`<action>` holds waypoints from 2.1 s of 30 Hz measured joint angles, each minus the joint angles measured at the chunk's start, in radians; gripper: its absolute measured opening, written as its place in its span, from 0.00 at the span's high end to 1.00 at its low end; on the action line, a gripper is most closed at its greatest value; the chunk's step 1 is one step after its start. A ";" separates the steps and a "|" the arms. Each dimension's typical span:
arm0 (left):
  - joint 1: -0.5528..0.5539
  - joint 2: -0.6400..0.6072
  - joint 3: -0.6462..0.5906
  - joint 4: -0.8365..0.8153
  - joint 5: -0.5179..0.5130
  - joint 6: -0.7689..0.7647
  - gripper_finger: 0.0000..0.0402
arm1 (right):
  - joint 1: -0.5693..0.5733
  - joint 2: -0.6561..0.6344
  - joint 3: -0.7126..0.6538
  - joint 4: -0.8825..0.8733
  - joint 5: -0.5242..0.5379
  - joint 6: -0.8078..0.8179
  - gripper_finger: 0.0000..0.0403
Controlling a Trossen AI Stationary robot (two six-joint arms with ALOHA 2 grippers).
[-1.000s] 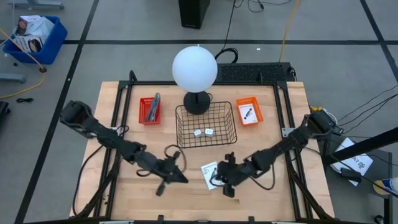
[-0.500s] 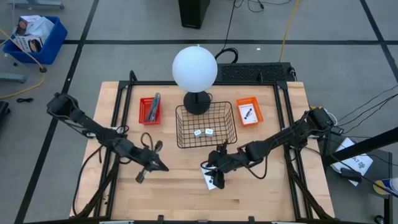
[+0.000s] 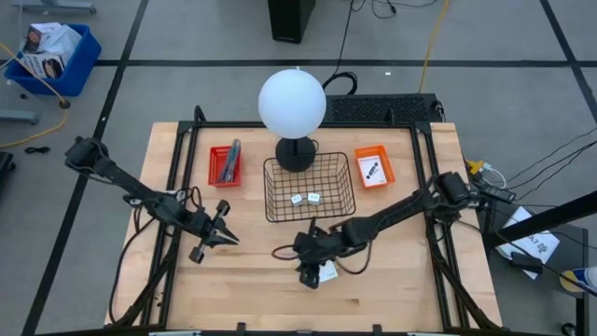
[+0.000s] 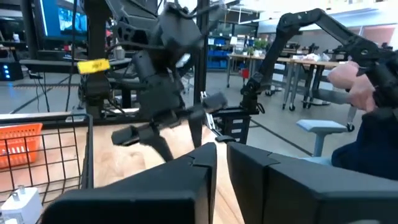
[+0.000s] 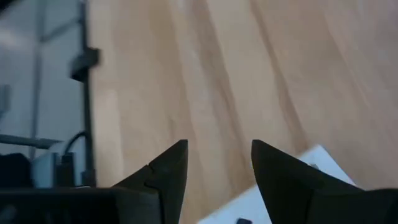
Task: Pick and place items into bin
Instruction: Put the card reader box into the orange bin
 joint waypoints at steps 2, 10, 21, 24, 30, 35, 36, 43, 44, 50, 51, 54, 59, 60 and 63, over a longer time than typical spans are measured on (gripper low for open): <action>-0.001 -0.006 -0.002 0.000 0.000 0.000 0.87 | -0.005 0.031 0.068 -0.118 0.003 0.024 0.58; -0.001 -0.006 -0.002 -0.011 0.001 0.006 0.87 | -0.049 0.071 0.165 -0.300 -0.018 0.128 0.58; -0.001 -0.007 -0.002 -0.043 0.008 0.033 0.87 | -0.062 0.117 0.165 -0.312 -0.067 0.286 0.58; -0.002 -0.007 -0.002 -0.045 0.009 0.033 0.87 | -0.061 0.159 0.166 -0.265 -0.126 0.317 0.58; -0.021 -0.008 -0.002 -0.039 0.010 0.037 0.87 | -0.060 0.181 0.165 -0.302 -0.152 0.319 0.61; -0.037 -0.007 -0.002 -0.039 0.009 0.055 0.87 | -0.060 0.163 0.165 -0.279 -0.160 0.312 0.69; -0.037 -0.007 -0.002 -0.039 0.009 0.056 0.87 | -0.060 0.154 0.165 -0.280 -0.171 0.312 0.70; -0.038 -0.007 -0.002 -0.038 0.009 0.053 0.87 | -0.045 0.112 0.165 -0.432 -0.149 0.331 0.73; -0.038 -0.007 -0.002 -0.038 0.009 0.052 0.87 | -0.045 0.110 0.165 -0.441 -0.142 0.331 0.73; -0.038 -0.007 -0.002 -0.039 0.009 0.048 0.87 | -0.049 0.110 0.165 -0.445 -0.118 0.328 0.72; -0.038 -0.007 -0.002 -0.039 0.009 0.048 0.87 | -0.050 0.115 0.165 -0.443 -0.116 0.329 0.72; -0.038 -0.007 -0.002 -0.041 0.009 0.047 0.87 | -0.051 0.121 0.165 -0.470 -0.100 0.329 0.72; -0.038 -0.007 -0.002 -0.044 0.009 0.044 0.87 | -0.052 0.121 0.165 -0.471 -0.090 0.334 0.72; -0.038 -0.007 -0.002 -0.045 0.010 0.044 0.87 | -0.052 0.121 0.165 -0.475 -0.091 0.335 0.72; -0.039 -0.007 -0.002 -0.045 0.010 0.039 0.87 | -0.047 0.132 0.165 -0.477 -0.098 0.333 0.72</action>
